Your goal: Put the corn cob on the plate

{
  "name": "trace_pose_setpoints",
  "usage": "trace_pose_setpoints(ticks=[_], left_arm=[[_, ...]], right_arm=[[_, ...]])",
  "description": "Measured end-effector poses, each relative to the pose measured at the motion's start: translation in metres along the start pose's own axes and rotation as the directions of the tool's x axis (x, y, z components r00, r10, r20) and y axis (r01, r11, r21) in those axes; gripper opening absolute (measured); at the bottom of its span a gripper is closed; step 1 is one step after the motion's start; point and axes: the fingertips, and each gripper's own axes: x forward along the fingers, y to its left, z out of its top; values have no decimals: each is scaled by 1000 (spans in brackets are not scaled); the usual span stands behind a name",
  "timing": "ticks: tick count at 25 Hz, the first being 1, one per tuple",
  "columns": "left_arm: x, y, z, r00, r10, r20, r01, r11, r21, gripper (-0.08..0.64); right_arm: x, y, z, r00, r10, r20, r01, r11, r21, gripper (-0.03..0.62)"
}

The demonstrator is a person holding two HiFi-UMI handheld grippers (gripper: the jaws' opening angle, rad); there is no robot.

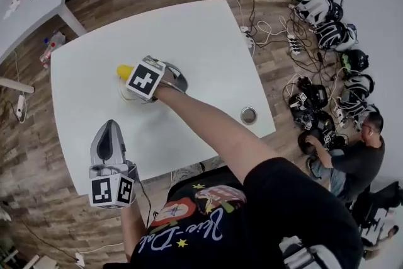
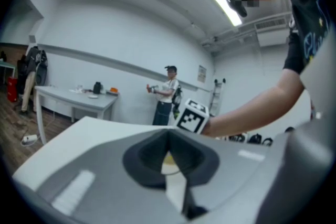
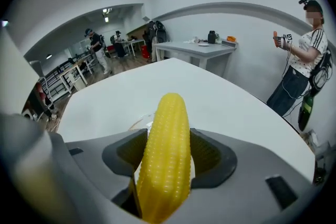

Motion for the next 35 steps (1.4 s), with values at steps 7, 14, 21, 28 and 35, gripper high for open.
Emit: trace_pose_setpoints(ticks=[7,14,21,28,35], left_arm=[[16,-15,-7,999,-39,-9,39,999,-9,-14],[10,-22,-6,999,-31,16,31,999,-5,-14],[3,-34,11,999,-17,49,14,998,56,-14],[-14,-33,28,996,4,93,-12,996,83,-14],[-35,-40,33,994,9,111,-21,995,103,-14]], right_arm=[[5,-5,-21,999,-10,-36,10,1000,1,261],[-10,-3,-21,997,-20,81,21,1000,-6,261],[-121,-23,-6,854,-177,490,70,971,229,261],[-192,1,-19,750,-240,616,59,952,299,32],[-225,42,-28,713,-208,670,-3,954,299,15]])
